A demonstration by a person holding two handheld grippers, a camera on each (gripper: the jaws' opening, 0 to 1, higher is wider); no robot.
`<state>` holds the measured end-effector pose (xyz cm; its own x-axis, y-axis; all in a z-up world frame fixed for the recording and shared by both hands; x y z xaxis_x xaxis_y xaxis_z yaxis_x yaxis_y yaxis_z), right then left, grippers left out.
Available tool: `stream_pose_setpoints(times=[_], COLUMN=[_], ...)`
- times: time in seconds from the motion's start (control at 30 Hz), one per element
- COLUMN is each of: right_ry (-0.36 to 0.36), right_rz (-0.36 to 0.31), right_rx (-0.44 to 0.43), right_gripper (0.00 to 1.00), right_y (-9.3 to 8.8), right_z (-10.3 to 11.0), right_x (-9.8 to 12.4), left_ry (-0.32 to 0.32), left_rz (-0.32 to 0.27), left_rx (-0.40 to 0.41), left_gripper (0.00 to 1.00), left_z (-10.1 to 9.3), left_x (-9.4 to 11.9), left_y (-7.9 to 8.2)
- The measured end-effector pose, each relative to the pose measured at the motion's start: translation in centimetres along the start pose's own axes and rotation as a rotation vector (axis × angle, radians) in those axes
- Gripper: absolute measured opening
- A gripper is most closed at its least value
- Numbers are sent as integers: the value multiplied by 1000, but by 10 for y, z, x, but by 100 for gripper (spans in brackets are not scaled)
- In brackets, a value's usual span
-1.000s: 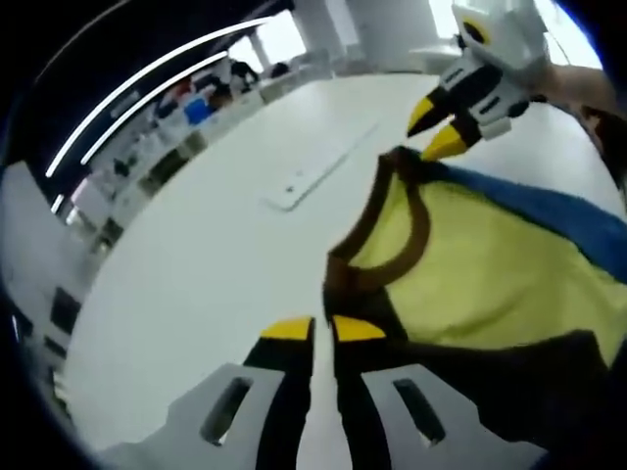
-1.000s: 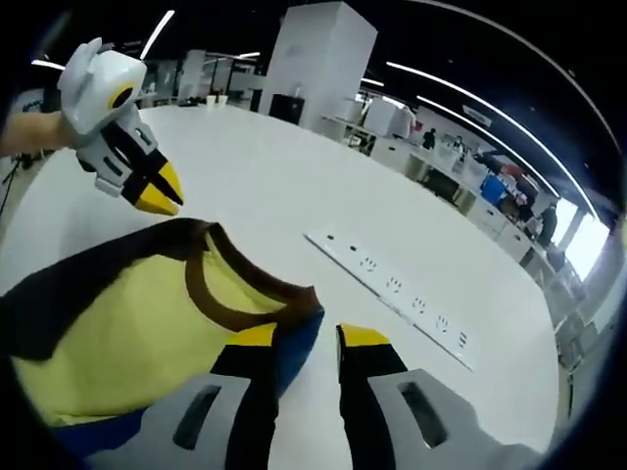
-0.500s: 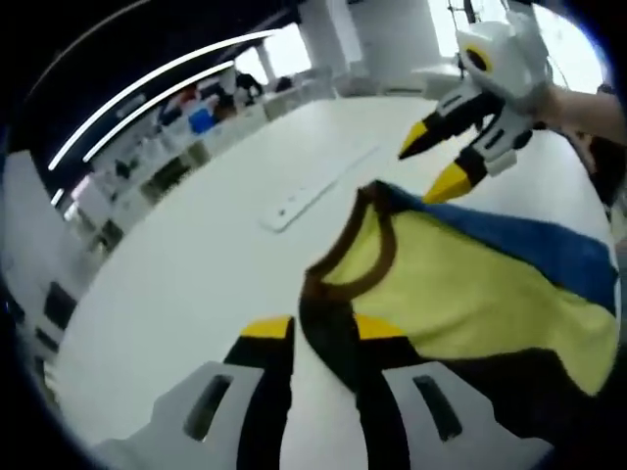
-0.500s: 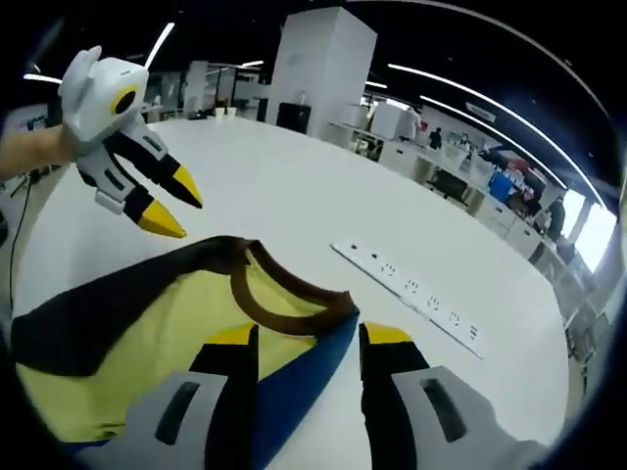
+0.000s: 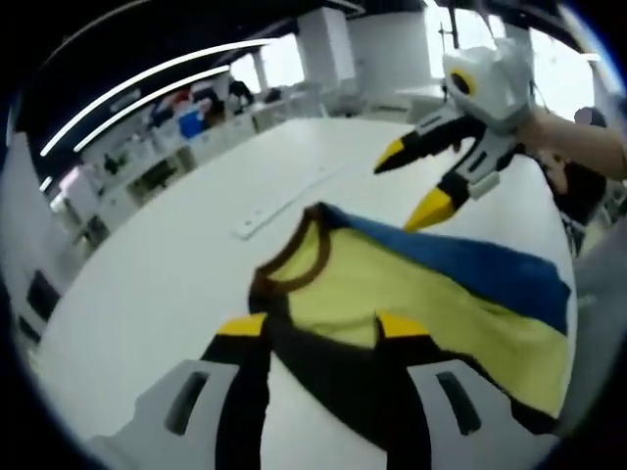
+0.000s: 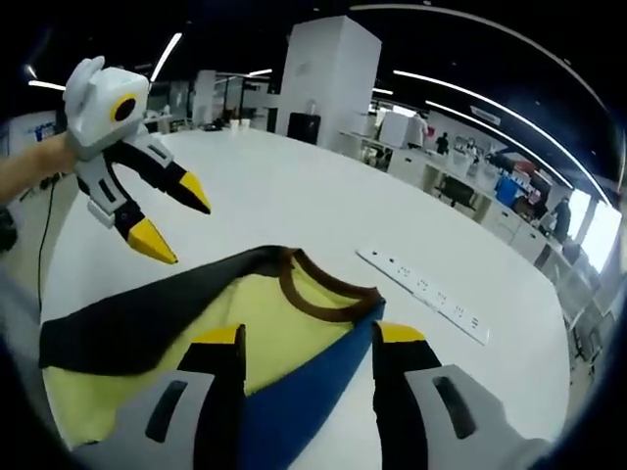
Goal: Fold the garment on the visible template until the final outline fits inside the template.
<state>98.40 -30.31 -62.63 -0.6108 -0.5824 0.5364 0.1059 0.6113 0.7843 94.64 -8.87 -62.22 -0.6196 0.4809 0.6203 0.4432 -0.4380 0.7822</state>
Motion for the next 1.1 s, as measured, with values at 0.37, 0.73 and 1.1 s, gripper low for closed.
stream_pose_setpoints(times=[0.37,0.73,1.1], right_ry=[31,54,63], right_rz=[2,-25,-52], right_rx=[0,-12,8], right_gripper=[67,77,83], right_y=[4,11,16], right_z=[26,43,56], right_x=[31,62,90], left_ry=[-23,-24,-30], left_rz=[-9,-28,-62], left_rx=[18,72,61], left_gripper=[51,61,70], left_z=[-29,-49,-57], left_x=[30,63,101], left_y=[-1,-9,-20])
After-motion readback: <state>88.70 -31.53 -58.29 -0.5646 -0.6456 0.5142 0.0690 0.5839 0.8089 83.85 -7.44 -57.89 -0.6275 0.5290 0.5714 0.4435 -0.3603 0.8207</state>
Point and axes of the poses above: the point that each gripper's makers call its tool centre point, and the gripper's own axes: x roughly backward along the fingers, z roughly to its left, y roughly out of its top, the point moved 8 cm from there along x, roughly backward along the fingers, and after that the axes turned 8 degrees about x, right-handed, at the moved point
